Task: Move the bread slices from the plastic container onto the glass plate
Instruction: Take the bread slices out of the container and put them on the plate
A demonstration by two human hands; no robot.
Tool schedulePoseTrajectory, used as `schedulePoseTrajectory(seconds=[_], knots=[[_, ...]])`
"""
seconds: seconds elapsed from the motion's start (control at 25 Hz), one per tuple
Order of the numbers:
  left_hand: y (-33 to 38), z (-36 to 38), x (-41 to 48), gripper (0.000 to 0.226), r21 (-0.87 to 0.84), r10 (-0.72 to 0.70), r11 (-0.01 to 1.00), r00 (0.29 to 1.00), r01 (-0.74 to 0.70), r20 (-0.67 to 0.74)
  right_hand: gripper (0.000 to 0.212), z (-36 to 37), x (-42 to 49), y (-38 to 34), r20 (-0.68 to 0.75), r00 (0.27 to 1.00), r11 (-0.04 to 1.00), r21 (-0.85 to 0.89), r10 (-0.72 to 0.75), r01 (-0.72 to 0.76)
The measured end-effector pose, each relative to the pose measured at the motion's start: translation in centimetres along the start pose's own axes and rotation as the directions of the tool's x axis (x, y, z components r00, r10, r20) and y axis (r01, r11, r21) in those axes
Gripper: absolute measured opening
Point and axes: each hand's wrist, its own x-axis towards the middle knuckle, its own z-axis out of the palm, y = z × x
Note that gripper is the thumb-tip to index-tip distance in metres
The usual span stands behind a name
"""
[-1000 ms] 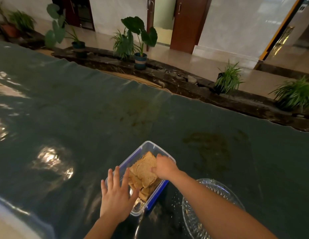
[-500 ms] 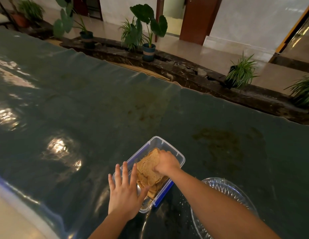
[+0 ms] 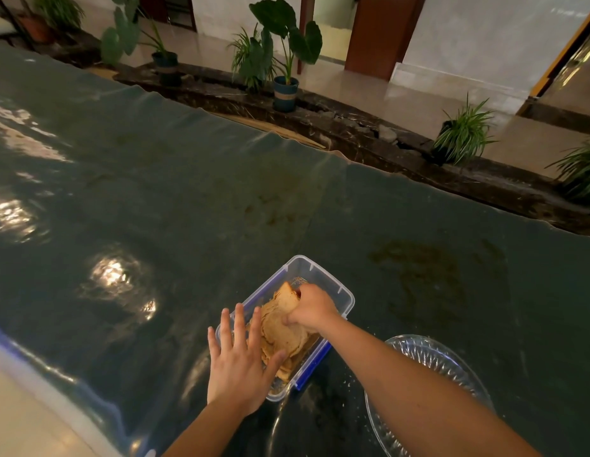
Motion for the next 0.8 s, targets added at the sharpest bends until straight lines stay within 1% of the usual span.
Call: schedulePoseTrajectory(seconds=[0.12,0.2,0.24,0.28,0.36,0.48,0.56,0.64,0.72,0.8], knots=[[-0.2,0.1,-0.1,0.091,0.003,0.008,1.000,1.000,-0.008,0.010,0.058,-0.8,-0.6,0.0,0.070,0.998,0.988,0.151,0.012,-0.022],[-0.3,0.0,-0.1,0.090,0.011,0.014,1.000,1.000,-0.015,0.020,0.056,-1.8,-1.4,0.3,0.057,0.998,0.968,0.247,0.030,-0.043],[-0.3,-0.1,-0.1,0.090,0.006,0.015,1.000,1.000,-0.015,0.019,0.051,-2.5,-1.9,0.6,0.034,0.999,0.949,0.312,0.037,-0.045],[-0.4,-0.1,-0.1,0.090,-0.003,0.014,1.000,1.000,-0.014,0.019,0.046,-3.2,-2.5,1.0,0.004,0.999,0.919,0.392,0.042,-0.040],[-0.3,-0.2,-0.2,0.090,-0.017,0.017,1.000,1.000,-0.016,0.017,0.039,-5.2,-4.2,2.5,-0.059,0.996,0.822,0.569,0.063,-0.018],[-0.3,-0.4,-0.4,0.088,-0.014,0.032,0.999,0.999,-0.032,0.001,0.041,-8.8,-7.7,6.5,-0.149,0.984,0.664,0.746,0.101,0.045],[-0.7,-0.5,-0.3,0.089,-0.021,0.028,0.999,1.000,-0.028,-0.010,0.044,-10.5,-10.0,9.9,-0.167,0.977,0.607,0.793,0.129,0.055],[-0.5,-0.3,-0.3,0.088,-0.023,0.036,0.999,0.999,-0.036,-0.015,0.046,-11.3,-12.4,14.3,-0.151,0.972,0.580,0.814,0.183,0.017],[-0.5,-0.1,-0.2,0.086,-0.026,0.032,0.999,0.999,-0.032,-0.029,0.047,-10.7,-14.0,18.3,-0.096,0.965,0.564,0.823,0.246,-0.062],[-0.4,0.0,-0.2,0.085,-0.020,0.030,0.999,0.999,-0.031,-0.033,0.050,-9.0,-14.7,21.8,-0.026,0.949,0.498,0.855,0.314,-0.142]])
